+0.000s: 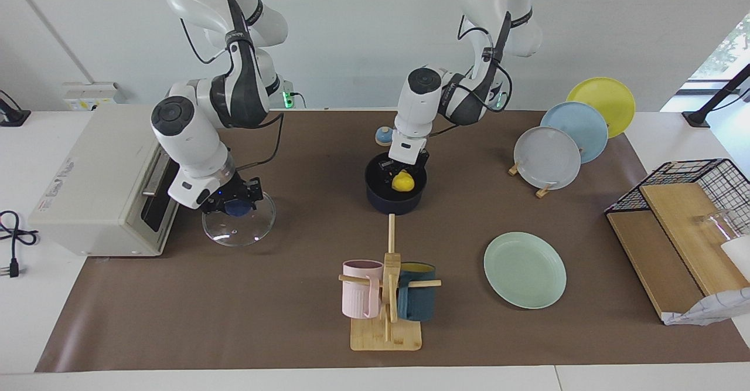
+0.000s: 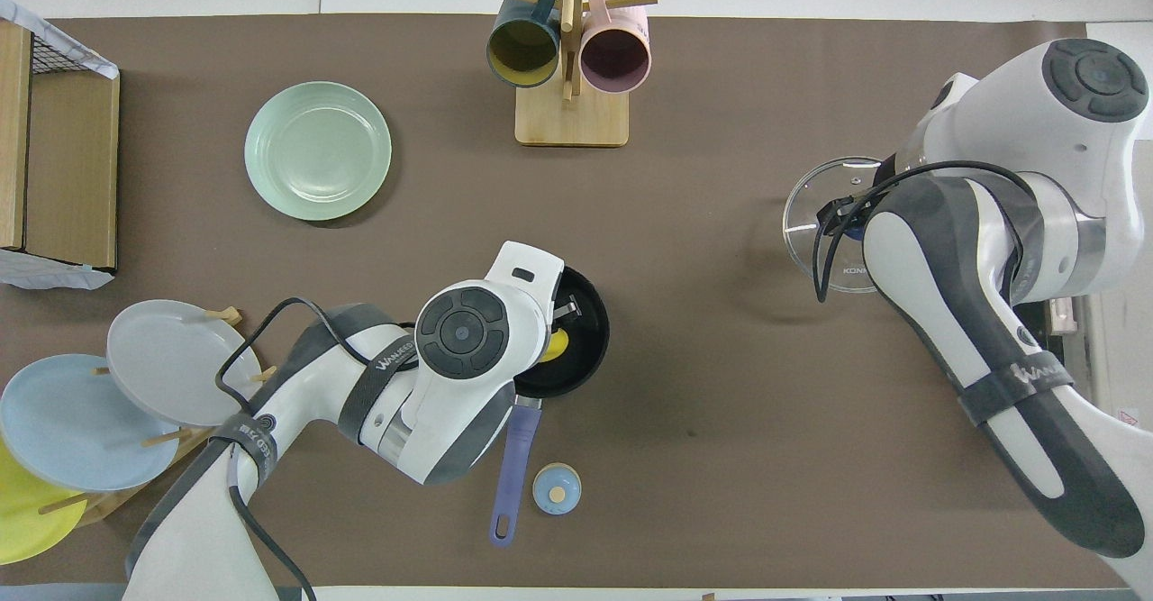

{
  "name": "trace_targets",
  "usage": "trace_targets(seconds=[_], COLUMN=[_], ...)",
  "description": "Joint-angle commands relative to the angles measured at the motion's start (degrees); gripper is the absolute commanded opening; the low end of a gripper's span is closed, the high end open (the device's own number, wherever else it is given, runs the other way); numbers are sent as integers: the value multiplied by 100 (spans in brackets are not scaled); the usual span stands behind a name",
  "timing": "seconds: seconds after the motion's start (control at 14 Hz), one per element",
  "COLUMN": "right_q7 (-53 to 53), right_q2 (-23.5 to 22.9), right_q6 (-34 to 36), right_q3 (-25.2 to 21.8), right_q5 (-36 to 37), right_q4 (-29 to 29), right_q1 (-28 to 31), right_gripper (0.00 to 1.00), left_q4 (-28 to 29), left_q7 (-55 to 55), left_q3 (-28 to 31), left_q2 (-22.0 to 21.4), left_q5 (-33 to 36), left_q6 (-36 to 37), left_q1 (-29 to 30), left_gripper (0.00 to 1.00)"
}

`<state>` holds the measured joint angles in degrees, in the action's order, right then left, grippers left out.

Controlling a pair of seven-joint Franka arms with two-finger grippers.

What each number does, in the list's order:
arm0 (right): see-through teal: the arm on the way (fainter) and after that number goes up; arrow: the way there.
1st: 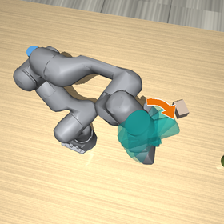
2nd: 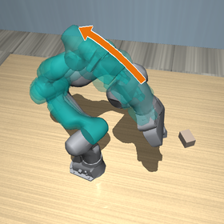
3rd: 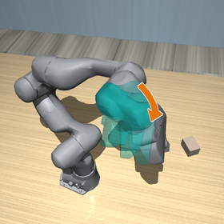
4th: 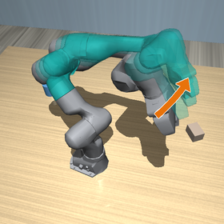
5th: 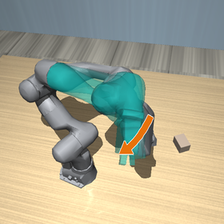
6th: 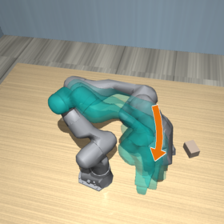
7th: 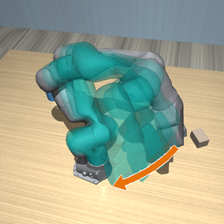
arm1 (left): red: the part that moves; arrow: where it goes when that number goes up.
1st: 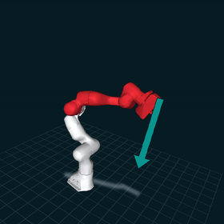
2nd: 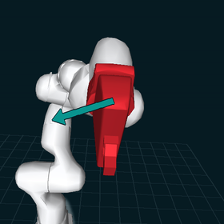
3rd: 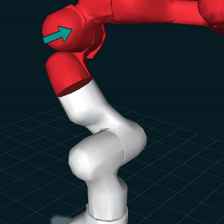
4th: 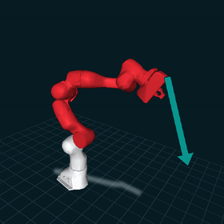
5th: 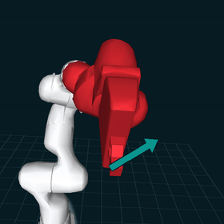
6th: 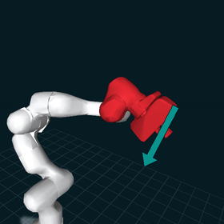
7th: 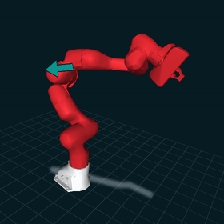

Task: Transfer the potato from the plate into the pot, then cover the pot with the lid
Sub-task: 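Withdraw the left gripper while the right gripper carries the lid over the pot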

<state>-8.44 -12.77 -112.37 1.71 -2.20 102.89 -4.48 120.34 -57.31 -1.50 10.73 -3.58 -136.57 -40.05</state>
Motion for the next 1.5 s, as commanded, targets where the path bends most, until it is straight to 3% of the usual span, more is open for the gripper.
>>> trace_targets(seconds=[0.0,0.07,0.14,0.21,0.29,0.64,0.79,1.14,1.43], right_q7=[324,360,360,378,439,527,536,1545,2361], right_q2=[108,135,143,152,161,170,170,161,135], right_q6=[118,118,118,101,101,101,118,-22,-180], right_q3=[189,250,268,268,259,277,303,505,532], right_q5=[-149,-166,-332,-620,-754,-773,-799,-808,-773], right_q4=[-67,-67,-67,-32,-15,-6,-14,-50,-189], right_q1=[35,44,44,44,44,35,35,-456,-1034], right_gripper=[0,0,0,0,0,0,0,0,0], left_q4=[86,95,95,95,95,25,-132,-1396,-1969], left_q7=[317,325,334,343,352,492,658,2044,3582], left_q3=[44,44,44,44,44,44,62,53,88], left_q2=[-9,-18,-18,-18,-27,-35,-149,-501,-791], left_q5=[-55,-55,-55,-47,-55,-47,-47,-64,-64], left_q6=[-141,-141,-115,-98,-63,-18,365,2483,3329], left_q1=[-91,-135,-135,-135,-135,-91,57,1277,2473], left_gripper=[0,0,11,47,99,100,100,100,100])
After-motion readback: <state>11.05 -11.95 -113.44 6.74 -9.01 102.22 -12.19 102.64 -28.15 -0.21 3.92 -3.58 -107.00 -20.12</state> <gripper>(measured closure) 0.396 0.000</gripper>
